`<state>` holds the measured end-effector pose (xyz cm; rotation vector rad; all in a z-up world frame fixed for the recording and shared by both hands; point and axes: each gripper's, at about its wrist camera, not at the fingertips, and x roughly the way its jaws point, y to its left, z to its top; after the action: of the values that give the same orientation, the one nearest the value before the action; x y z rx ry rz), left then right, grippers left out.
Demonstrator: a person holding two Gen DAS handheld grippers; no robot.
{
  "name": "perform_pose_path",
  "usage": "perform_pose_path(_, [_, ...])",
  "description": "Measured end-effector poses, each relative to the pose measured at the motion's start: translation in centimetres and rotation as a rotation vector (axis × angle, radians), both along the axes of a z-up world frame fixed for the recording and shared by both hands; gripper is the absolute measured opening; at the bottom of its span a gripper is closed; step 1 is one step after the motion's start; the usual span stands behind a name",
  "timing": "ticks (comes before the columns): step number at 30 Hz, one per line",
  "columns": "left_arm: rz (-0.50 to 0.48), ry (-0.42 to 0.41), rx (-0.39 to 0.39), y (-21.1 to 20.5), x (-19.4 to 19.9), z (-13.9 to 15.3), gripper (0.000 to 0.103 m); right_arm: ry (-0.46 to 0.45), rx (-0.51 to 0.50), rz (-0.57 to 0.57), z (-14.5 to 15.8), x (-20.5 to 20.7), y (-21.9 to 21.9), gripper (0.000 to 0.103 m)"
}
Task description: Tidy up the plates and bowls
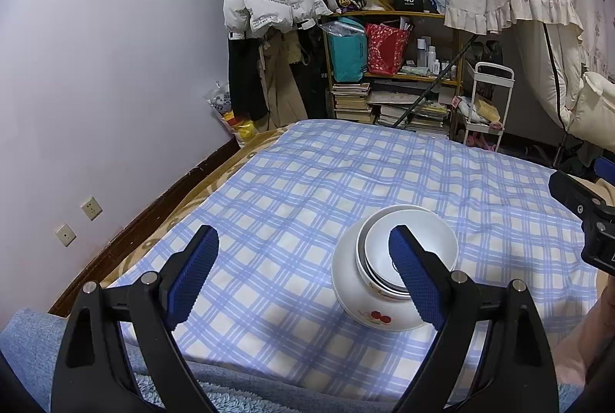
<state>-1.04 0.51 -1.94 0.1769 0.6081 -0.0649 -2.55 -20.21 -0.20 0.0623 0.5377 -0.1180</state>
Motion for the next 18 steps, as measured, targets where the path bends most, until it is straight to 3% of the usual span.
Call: perform_pose_path(18, [0.012, -0.016, 0.006, 0.12, -0.52, 0.27, 0.090, -0.001, -0.002, 0.003, 0.10, 0.00, -0.08, 0.103])
